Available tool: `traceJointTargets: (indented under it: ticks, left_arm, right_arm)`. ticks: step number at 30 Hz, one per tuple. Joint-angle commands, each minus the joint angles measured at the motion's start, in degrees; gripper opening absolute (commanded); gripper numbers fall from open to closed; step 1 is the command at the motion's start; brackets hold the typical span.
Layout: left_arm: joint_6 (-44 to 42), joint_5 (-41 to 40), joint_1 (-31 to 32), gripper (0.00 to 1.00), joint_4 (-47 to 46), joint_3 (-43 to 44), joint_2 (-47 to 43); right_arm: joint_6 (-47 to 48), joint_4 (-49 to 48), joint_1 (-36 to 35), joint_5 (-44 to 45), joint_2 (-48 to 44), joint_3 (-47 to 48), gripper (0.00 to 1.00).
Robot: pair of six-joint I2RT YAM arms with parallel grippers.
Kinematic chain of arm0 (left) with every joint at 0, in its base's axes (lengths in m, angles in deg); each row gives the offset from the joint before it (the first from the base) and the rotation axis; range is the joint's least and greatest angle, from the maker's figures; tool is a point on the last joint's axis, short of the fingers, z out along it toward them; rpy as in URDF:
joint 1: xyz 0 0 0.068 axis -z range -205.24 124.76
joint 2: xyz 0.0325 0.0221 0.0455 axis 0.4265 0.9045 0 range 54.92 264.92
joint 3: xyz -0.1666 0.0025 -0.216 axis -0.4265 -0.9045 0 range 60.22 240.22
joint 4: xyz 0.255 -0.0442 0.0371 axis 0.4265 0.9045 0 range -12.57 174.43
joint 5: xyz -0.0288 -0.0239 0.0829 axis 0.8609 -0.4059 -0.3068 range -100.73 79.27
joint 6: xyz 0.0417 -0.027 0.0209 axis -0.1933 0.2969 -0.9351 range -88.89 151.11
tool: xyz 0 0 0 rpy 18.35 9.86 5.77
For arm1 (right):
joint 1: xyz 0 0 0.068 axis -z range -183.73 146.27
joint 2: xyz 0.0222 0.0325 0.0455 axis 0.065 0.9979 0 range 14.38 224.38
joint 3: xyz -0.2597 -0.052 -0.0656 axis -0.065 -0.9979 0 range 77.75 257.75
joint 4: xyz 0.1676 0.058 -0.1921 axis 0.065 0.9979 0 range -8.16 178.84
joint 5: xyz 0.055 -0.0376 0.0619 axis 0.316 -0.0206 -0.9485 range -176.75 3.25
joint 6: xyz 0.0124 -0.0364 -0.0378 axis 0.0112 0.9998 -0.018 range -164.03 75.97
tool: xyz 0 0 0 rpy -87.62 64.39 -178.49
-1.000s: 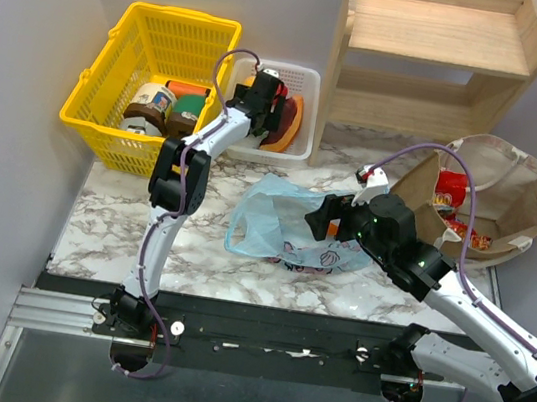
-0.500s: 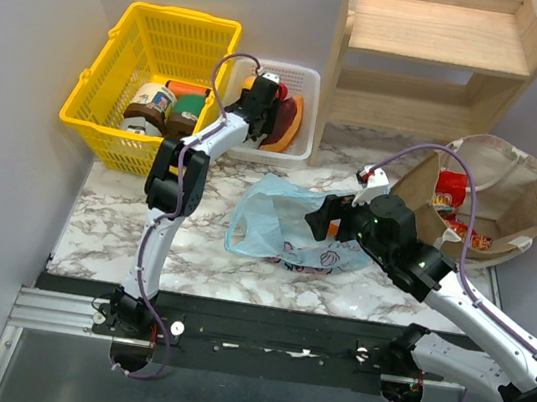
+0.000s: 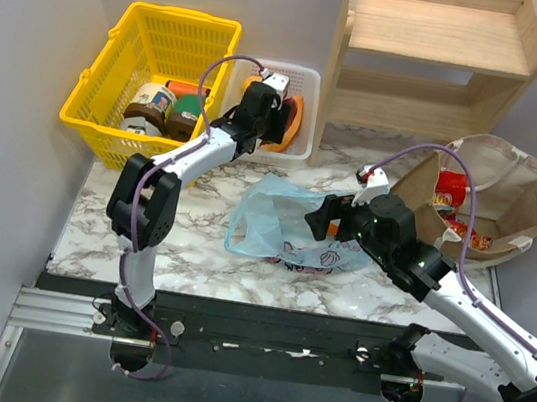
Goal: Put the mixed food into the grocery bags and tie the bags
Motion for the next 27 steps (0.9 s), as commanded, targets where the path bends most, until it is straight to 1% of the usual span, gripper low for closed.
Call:
traceJointTargets:
  ticks: [1,4,6,7,8,9,14,15,17,21,23,27]
  left_arm:
    - [0.79,2.74,0.52,0.41,-6.70,-4.03,-7.19]
    - [0.88,4.05,1.83,0.41,-6.61,-7.36,-11.93]
    - [0.88,5.11,3.85,0.41,-8.71,-9.74,-17.28]
    - [1.49,5.29,4.64,0.41,-9.15,-12.45,-19.22]
    - [2.02,6.42,5.26,0.40,-9.85,-13.78,-23.50]
    - [2.54,7.13,6.66,0.40,-10.21,-15.28,-25.72]
    - [8.34,15.82,9.66,0.40,-13.29,-27.67,-40.38]
    - [8.61,18.71,10.01,0.40,-12.68,-28.99,-42.07]
    - [9.14,20.05,12.29,0.40,-10.93,-32.51,-45.76]
    - [10.72,22.69,15.81,0.40,-3.82,-36.73,-47.71]
    - [10.72,22.95,17.65,0.40,-2.75,-38.23,-47.10]
    - [9.76,25.24,20.03,0.40,-1.95,-37.27,-42.72]
  right_arm:
    - [0.80,-0.84,-0.03,0.53,-0.38,0.12,1.00]
    - [2.20,-0.84,-0.03,2.81,-0.90,0.30,1.00]
    - [3.17,-0.75,-0.03,5.45,-0.91,0.73,1.00]
    - [4.13,-0.66,-0.03,6.42,-0.82,1.00,1.00]
    - [4.58,-0.58,-0.03,8.60,-0.73,1.17,1.00]
    - [4.84,-0.49,-0.03,9.58,-0.82,1.35,1.00]
    - [6.86,-1.36,-0.03,9.51,-1.87,1.97,1.00]
    - [6.95,-2.24,-0.03,9.42,-2.40,1.79,1.00]
    - [6.95,-3.56,0.06,8.89,-3.19,0.57,1.00]
    - [6.16,-6.28,-0.03,7.66,-4.51,-0.93,1.00]
    - [5.72,-6.64,-0.03,7.04,-4.25,-1.11,1.00]
    - [5.37,-6.90,-0.03,5.90,-4.16,-1.46,1.00]
